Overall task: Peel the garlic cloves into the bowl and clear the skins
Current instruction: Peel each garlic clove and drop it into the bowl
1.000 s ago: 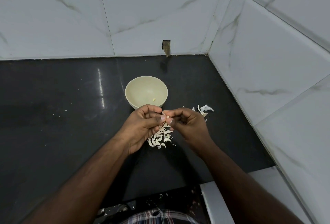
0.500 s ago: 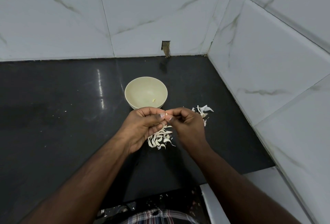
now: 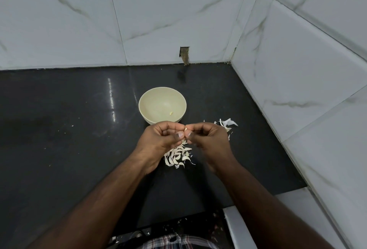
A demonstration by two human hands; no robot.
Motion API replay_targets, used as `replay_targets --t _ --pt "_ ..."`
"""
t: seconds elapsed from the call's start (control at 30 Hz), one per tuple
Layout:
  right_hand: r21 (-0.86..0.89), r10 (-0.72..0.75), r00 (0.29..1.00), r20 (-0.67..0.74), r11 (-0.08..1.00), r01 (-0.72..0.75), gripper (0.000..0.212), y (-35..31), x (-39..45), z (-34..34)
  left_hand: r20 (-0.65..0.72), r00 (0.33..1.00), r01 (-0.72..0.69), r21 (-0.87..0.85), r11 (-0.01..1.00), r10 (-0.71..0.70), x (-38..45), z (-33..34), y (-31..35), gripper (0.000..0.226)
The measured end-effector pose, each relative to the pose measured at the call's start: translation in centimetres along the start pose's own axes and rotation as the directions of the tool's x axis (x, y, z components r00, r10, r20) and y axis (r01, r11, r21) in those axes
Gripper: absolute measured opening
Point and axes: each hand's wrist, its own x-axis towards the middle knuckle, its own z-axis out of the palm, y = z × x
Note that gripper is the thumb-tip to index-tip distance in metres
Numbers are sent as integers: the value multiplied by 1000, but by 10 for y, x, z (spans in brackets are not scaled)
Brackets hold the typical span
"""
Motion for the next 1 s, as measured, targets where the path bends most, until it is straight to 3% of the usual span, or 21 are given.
replay_targets --t 0.2,0.37,0.8,1.0 --pt "176 194 978 73 963 -204 8 -8 5 -3 2 995 -101 206 973 103 2 -5 -2 8" --pt "206 258 961 94 940 -273 8 -16 8 -4 -17 985 -158 294 943 171 5 -6 -3 10" --pt "111 258 962 92 957 -267 12 -24 14 -6 13 970 -229 377 898 243 9 -7 -3 13" --pt "-17 182 982 48 983 -181 18 -22 19 -2 -10 957 -257 432 864 289 11 -5 -5 19"
